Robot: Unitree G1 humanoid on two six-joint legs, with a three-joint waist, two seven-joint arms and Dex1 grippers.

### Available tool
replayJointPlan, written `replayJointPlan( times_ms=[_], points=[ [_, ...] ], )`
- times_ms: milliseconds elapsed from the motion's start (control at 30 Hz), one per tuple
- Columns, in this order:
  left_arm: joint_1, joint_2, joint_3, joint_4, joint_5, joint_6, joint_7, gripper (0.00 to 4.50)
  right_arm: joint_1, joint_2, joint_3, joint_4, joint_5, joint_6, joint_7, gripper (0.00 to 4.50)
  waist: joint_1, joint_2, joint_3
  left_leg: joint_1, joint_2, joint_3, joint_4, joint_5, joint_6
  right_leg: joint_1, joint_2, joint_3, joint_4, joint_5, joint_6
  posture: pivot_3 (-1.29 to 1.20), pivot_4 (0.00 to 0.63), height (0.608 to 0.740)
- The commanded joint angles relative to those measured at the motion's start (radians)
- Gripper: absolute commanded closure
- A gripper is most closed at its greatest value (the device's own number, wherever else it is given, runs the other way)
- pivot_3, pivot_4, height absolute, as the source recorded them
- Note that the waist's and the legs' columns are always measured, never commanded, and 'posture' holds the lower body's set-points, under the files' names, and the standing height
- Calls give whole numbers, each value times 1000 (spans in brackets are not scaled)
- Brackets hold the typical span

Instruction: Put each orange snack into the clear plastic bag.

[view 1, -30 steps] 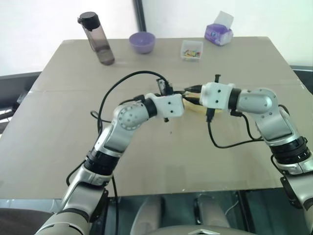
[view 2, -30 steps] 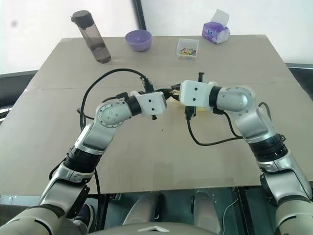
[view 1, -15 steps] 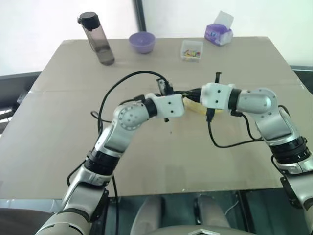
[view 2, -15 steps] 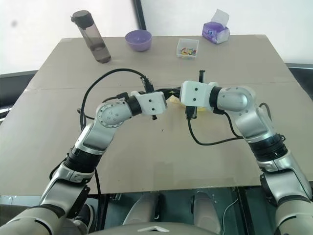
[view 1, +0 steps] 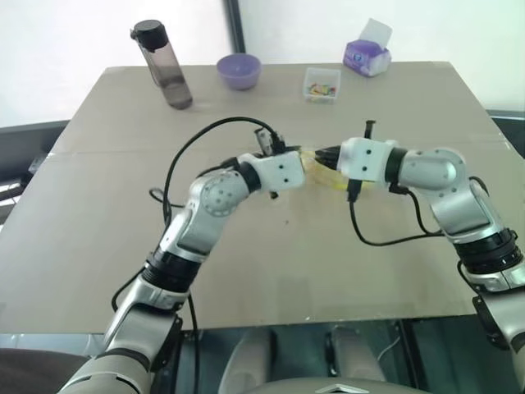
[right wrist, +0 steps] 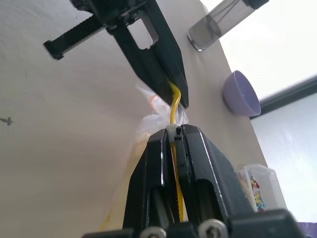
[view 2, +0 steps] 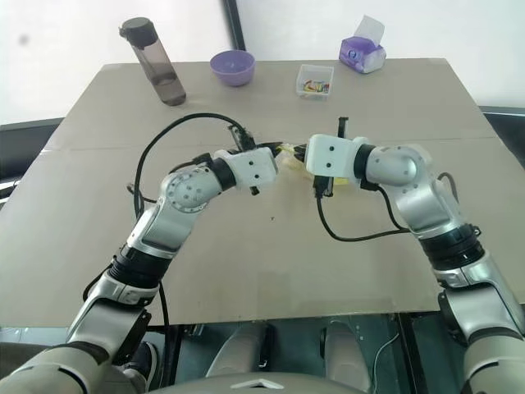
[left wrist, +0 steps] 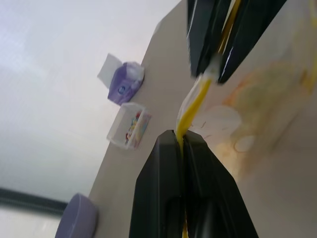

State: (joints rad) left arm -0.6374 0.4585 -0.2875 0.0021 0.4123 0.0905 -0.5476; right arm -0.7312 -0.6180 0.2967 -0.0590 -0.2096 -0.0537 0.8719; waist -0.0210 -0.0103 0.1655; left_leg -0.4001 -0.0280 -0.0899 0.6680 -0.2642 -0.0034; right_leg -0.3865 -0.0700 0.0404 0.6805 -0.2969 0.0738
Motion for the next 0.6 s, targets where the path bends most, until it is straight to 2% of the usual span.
replayJointPlan(
  times_ms=[33,600],
  points=[
    [9,40,63,31,45,122,36,4500,11,-38,-49,-29,-4,6,-6,4419,0,0,0,0,0,0,0,0,0,0,0,0,0,0,0,0,150,740],
    [5,57,45,23,53,202,61,4500,112,-180,-127,-73,-14,121,-17,4419,5,0,0,0,0,0,0,0,0,0,0,0,0,0,0,0,150,740]
  ],
)
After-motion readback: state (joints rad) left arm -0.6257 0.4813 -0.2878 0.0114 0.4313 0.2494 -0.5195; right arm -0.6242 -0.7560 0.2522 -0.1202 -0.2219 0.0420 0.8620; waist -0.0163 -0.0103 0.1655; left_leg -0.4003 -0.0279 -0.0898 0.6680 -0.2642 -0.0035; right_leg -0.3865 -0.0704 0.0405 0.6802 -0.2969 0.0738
